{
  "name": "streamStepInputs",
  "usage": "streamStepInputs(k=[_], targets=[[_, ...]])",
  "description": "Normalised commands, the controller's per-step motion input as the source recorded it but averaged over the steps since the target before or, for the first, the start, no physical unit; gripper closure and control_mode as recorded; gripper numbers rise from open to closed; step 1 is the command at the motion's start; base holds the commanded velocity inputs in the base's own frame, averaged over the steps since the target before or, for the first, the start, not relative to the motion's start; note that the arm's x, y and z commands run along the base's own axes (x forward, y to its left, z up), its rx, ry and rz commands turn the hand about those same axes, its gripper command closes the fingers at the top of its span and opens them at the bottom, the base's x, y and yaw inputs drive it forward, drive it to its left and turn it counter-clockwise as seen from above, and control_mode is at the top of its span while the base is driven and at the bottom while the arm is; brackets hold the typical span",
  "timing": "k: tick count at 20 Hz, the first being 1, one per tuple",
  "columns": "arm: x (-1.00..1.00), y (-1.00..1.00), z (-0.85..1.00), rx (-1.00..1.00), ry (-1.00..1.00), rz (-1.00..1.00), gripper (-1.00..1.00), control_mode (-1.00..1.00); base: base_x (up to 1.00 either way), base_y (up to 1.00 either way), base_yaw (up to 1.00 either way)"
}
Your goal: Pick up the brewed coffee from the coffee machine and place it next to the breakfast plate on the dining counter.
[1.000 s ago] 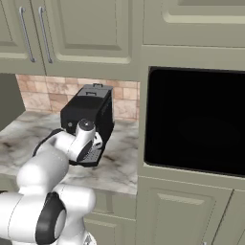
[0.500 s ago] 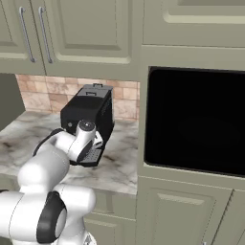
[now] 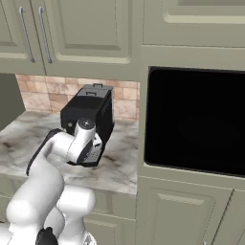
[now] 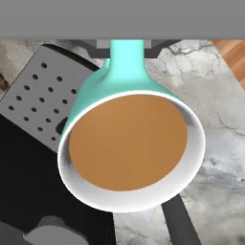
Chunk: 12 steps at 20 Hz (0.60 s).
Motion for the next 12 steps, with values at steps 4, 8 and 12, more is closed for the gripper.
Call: streamStepInputs(k=[4,8,12], targets=[[-0.84,0.00,0.24,0.00,-0.02,0.02,1.00,-1.00,0.00,0.00,0.00],[-0.62,-0.02,0.78,0.00,-0.12,0.00,1.00,-1.00,0.00,0.00,0.00],[-0.51,-0.04,0.82,0.00,-0.06,0.00,1.00,-1.00,0.00,0.00,0.00]])
